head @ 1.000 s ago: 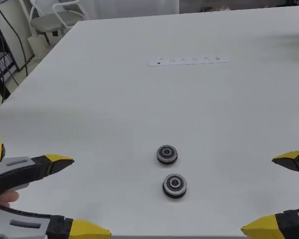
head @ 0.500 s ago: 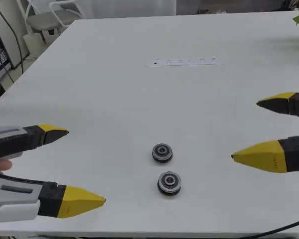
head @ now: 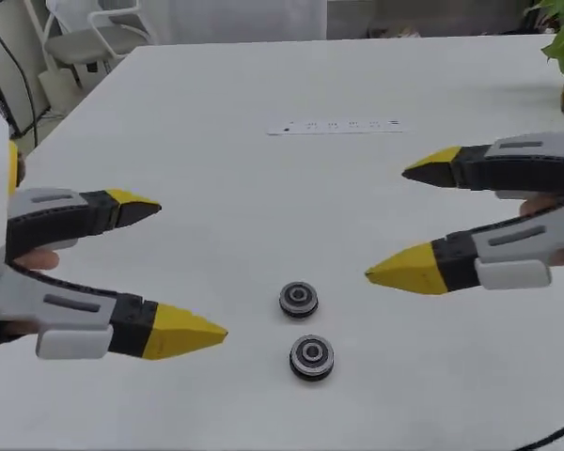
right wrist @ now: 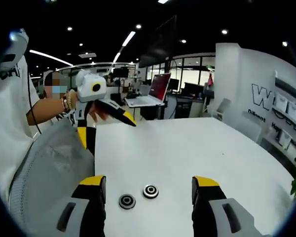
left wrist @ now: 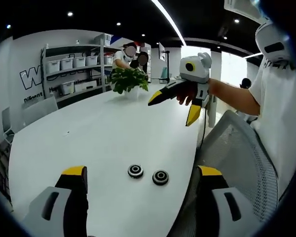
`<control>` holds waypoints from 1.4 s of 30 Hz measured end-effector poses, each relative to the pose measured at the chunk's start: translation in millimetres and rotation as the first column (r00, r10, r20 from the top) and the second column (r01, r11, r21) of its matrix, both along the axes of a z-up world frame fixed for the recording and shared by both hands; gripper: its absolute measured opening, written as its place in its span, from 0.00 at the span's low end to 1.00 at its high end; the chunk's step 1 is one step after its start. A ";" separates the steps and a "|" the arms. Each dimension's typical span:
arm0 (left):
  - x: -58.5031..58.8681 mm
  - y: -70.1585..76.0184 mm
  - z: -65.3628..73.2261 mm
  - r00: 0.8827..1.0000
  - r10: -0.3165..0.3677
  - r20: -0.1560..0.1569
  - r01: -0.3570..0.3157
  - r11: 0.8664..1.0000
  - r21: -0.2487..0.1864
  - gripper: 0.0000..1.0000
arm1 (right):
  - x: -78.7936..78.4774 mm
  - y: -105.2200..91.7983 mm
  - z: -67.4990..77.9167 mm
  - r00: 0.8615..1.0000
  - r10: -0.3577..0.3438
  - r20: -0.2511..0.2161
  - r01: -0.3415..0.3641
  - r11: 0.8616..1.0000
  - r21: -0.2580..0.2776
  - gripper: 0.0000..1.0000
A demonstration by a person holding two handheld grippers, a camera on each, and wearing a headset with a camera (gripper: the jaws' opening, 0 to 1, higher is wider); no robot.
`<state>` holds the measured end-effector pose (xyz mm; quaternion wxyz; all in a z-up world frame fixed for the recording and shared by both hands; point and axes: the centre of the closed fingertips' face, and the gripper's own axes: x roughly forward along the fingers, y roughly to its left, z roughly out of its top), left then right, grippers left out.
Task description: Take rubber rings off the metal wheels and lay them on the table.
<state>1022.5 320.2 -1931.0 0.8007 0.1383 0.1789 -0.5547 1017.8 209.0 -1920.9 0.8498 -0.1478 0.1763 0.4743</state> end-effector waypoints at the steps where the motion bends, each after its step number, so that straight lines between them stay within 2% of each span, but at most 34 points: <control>1: 2.0 -1.7 -0.6 1.000 -0.001 -0.001 0.001 1.000 -0.003 0.87 | 2.5 5.9 -3.5 1.000 0.011 -0.010 -0.011 1.000 0.008 0.69; 5: 10.4 -10.6 -7.5 1.000 0.004 -0.012 -0.004 1.000 -0.006 0.86 | 9.0 19.4 -18.1 0.999 0.025 -0.032 -0.025 1.000 0.016 0.66; 8: 8.7 -22.3 -10.8 0.999 -0.029 -0.027 0.028 0.999 -0.014 0.85 | 10.6 29.6 -30.5 0.998 0.030 -0.056 -0.026 0.997 0.068 0.66; 10: 6.8 -29.5 -12.8 0.998 -0.051 -0.031 0.050 0.999 -0.018 0.83 | 8.8 33.1 -44.7 0.997 0.043 -0.067 -0.038 0.997 0.068 0.64; 14: 5.3 -42.4 -18.8 0.996 -0.093 -0.018 0.092 0.996 -0.004 0.81 | -1.3 34.2 -74.1 0.991 0.078 -0.110 -0.075 0.997 0.028 0.57; 15: 5.5 -45.6 -21.1 0.995 -0.101 -0.016 0.101 0.995 0.002 0.80 | -5.6 30.9 -85.7 0.987 0.083 -0.135 -0.085 0.996 -0.009 0.56; 17: 6.8 -53.0 -26.6 0.993 -0.116 -0.006 0.116 0.993 0.010 0.79 | -10.2 27.3 -100.1 0.985 0.095 -0.146 -0.105 0.992 -0.066 0.55; 20: 7.7 -63.3 -37.9 0.989 -0.149 0.011 0.148 0.988 0.031 0.75 | -12.9 22.9 -114.2 0.981 0.102 -0.166 -0.119 0.988 -0.094 0.51; 25: 5.7 -73.4 -51.7 0.981 -0.192 0.033 0.191 0.981 0.046 0.68 | -18.1 18.8 -128.4 0.974 0.109 -0.199 -0.132 0.985 -0.110 0.47; 28: 5.2 -75.1 -58.1 0.981 -0.188 0.045 0.187 0.982 0.036 0.63 | -18.9 18.8 -133.6 0.972 0.108 -0.207 -0.133 0.985 -0.107 0.44; 30: 4.6 -75.4 -62.2 0.982 -0.182 0.048 0.181 0.983 0.024 0.59 | -19.6 18.8 -137.8 0.968 0.099 -0.229 -0.123 0.988 -0.093 0.42; 33: 6.4 -73.6 -69.1 0.989 -0.143 0.031 0.144 0.990 -0.005 0.54 | -20.5 19.4 -144.6 0.960 0.077 -0.268 -0.098 0.993 -0.066 0.38; 35: 5.6 -72.7 -74.3 0.990 -0.139 0.013 0.139 0.990 -0.002 0.51 | -22.5 20.7 -147.9 0.956 0.076 -0.284 -0.096 0.994 -0.060 0.36; 37: 4.6 -73.1 -75.9 0.990 -0.139 0.006 0.139 0.990 -0.005 0.49 | -24.9 22.1 -151.0 0.953 0.079 -0.293 -0.103 0.993 -0.066 0.35; 38: 4.5 -75.0 -75.4 0.992 -0.129 -0.003 0.129 0.991 -0.029 0.48 | -27.4 23.3 -153.5 0.951 0.088 -0.295 -0.116 0.990 -0.078 0.34; 42: 2.0 -79.4 -83.0 0.990 -0.144 -0.011 0.144 0.989 -0.018 0.44 | -35.3 29.4 -160.2 0.949 0.122 -0.291 -0.161 0.980 -0.115 0.35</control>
